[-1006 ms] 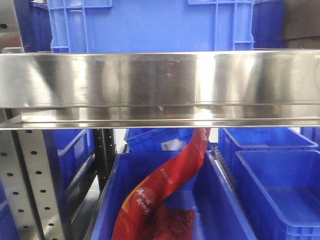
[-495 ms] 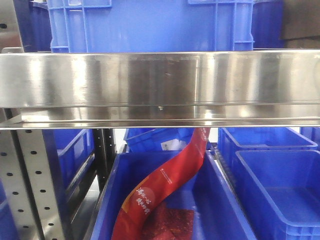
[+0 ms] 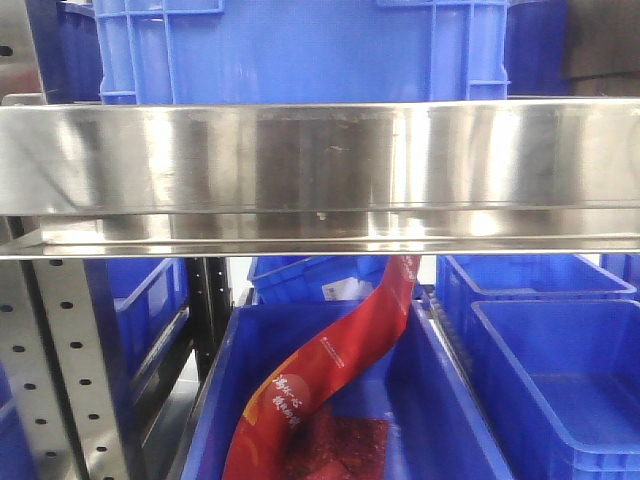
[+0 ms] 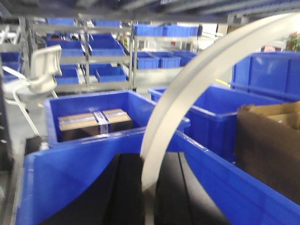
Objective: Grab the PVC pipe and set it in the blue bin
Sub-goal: 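Open both grippers to drop the bracket into the blue bin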
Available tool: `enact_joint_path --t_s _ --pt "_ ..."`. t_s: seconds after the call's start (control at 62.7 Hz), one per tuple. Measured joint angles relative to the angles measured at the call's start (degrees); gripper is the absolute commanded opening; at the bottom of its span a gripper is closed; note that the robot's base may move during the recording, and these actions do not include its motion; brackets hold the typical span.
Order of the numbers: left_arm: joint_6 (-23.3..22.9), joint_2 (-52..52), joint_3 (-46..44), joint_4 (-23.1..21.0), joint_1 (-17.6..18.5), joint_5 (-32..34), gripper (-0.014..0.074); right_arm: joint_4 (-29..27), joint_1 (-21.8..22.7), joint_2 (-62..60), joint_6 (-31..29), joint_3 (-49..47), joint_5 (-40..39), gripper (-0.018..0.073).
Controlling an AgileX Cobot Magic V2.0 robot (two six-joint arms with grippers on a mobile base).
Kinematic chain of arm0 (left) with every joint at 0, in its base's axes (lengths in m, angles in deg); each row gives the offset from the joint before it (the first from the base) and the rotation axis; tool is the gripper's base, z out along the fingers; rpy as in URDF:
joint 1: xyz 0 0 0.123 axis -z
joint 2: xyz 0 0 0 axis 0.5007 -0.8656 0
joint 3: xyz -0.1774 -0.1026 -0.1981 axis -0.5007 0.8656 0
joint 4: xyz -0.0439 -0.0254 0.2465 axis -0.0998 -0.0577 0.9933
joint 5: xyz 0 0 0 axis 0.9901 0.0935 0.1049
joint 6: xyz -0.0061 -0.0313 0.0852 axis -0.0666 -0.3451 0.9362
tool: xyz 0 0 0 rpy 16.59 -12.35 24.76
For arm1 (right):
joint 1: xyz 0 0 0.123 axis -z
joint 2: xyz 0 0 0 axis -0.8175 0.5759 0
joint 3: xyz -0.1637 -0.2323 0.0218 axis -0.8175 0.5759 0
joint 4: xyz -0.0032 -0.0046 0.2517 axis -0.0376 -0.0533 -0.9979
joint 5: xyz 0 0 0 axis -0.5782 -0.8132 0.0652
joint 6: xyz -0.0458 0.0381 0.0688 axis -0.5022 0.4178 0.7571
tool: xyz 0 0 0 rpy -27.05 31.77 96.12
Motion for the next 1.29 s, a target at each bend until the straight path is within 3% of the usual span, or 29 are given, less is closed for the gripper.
enact_joint_path --t_s 0.096,0.319,0.447,0.67,0.718,0.846,0.974,1.085,1.229,1.293 --pt "0.0 -3.45 -2.91 -0.41 0.0 -1.69 -0.0073 -0.32 -0.2 3.37 0.0 -3.52 1.45 -0.0104" --pt "0.0 -5.46 -4.37 -0.53 0.0 -4.68 0.0228 -2.24 -0.2 6.74 -0.05 -6.52 5.53 0.0207" --pt "0.0 -5.46 -4.42 -0.74 0.0 -4.72 0.0317 -2.47 -0.2 6.74 -0.05 -6.78 5.94 0.0279" --pt "0.0 -5.46 -4.76 -0.74 0.0 -4.72 0.0267 -2.47 -0.2 6.74 -0.05 -7.21 6.5 0.0257" --pt "0.0 -5.34 -4.89 -0.86 0.0 -4.81 0.0195 -2.47 -0.2 6.74 -0.05 -7.88 7.69 0.0205" --pt "0.0 -3.61 -4.89 -1.21 0.0 -7.59 -0.0115 -2.6 -0.2 6.64 -0.05 -9.85 10.65 0.0013" --pt "0.0 -2.17 -4.99 -1.33 0.0 -8.9 -0.0111 -2.44 -0.2 6.41 -0.05 -10.43 10.3 -0.0169" --pt "0.0 -1.7 -4.99 -1.36 0.0 -10.82 -0.0111 -2.34 -0.2 6.27 -0.05 -10.43 12.06 -0.0169" --pt "0.0 2.74 -4.69 -1.46 0.38 -19.25 -0.0111 -1.75 -0.4 2.56 -0.05 -10.0 23.44 -0.0169" --pt "0.0 6.99 -3.86 -1.46 0.96 -19.96 -0.0111 0.37 -1.09 -0.64 -0.05 -8.34 24.28 -0.0169"
